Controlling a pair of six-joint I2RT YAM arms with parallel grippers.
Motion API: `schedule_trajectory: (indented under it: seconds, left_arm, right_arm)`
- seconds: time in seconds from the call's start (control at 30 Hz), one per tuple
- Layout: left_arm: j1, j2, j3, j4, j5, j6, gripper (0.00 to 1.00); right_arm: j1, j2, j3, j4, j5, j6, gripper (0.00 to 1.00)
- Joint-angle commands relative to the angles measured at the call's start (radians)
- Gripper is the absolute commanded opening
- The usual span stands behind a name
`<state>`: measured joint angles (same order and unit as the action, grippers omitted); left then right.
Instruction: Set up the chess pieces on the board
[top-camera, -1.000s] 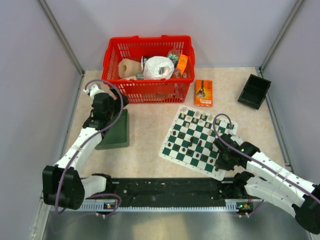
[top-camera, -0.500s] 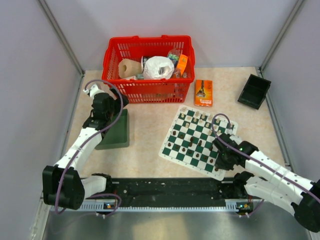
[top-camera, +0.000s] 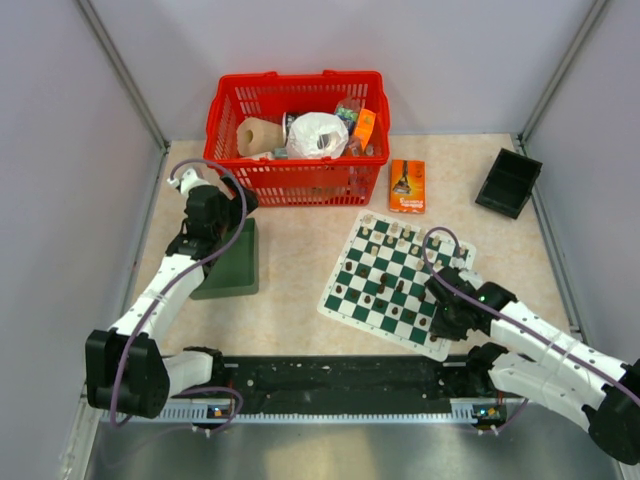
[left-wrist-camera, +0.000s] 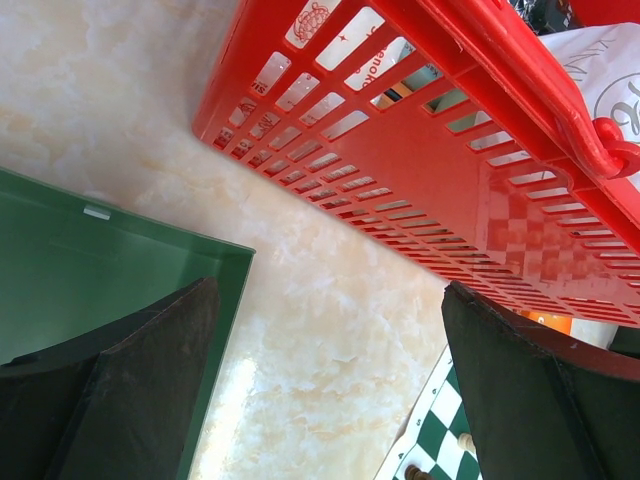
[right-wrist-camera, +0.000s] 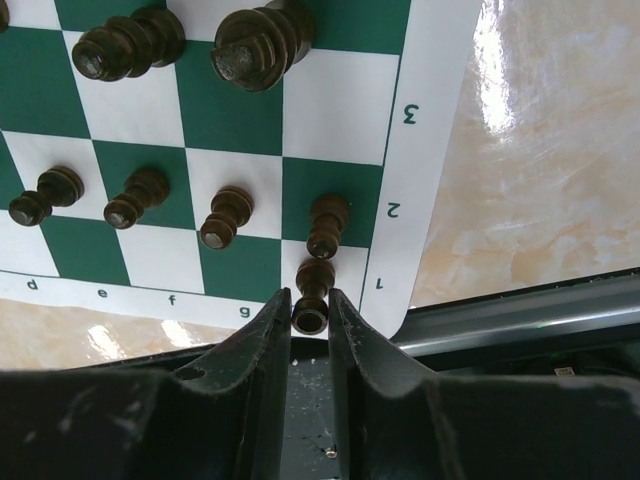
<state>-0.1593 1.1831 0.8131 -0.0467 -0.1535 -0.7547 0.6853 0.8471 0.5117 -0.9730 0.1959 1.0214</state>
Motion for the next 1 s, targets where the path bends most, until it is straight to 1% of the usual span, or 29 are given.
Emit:
schedule_trajectory:
  seconds: [0.0, 0.27, 0.4, 0.67, 0.9, 0.97]
  left_arm:
    - [0.004, 0.001, 0.001, 0.061, 0.005, -0.003, 0.98]
    - [0.004, 0.001, -0.002, 0.062, 0.008, -0.003, 0.98]
    - [0.004, 0.000, -0.002, 0.062, 0.008, -0.005, 0.99]
    - [0.004, -0.004, 0.004, 0.061, 0.005, 0.002, 0.98]
    - [0.004, -0.008, 0.006, 0.056, 0.003, 0.005, 0.99]
    - [0.004, -0.007, 0.011, 0.054, 0.002, 0.006, 0.98]
  right_arm:
    - [0.014, -0.006, 0.025, 0.016, -0.006, -0.014, 0.22]
    - [0.014, -0.008, 0.028, 0.020, -0.013, -0.021, 0.24]
    - [0.016, -0.006, 0.071, 0.017, -0.001, -0.027, 0.25]
    - [0.014, -0.006, 0.226, -0.038, 0.117, -0.055, 0.27]
    - [0.010, 0.035, 0.241, -0.039, 0.165, -0.057, 0.28]
    - [0.008, 0.035, 0.231, -0.039, 0.154, -0.056, 0.27]
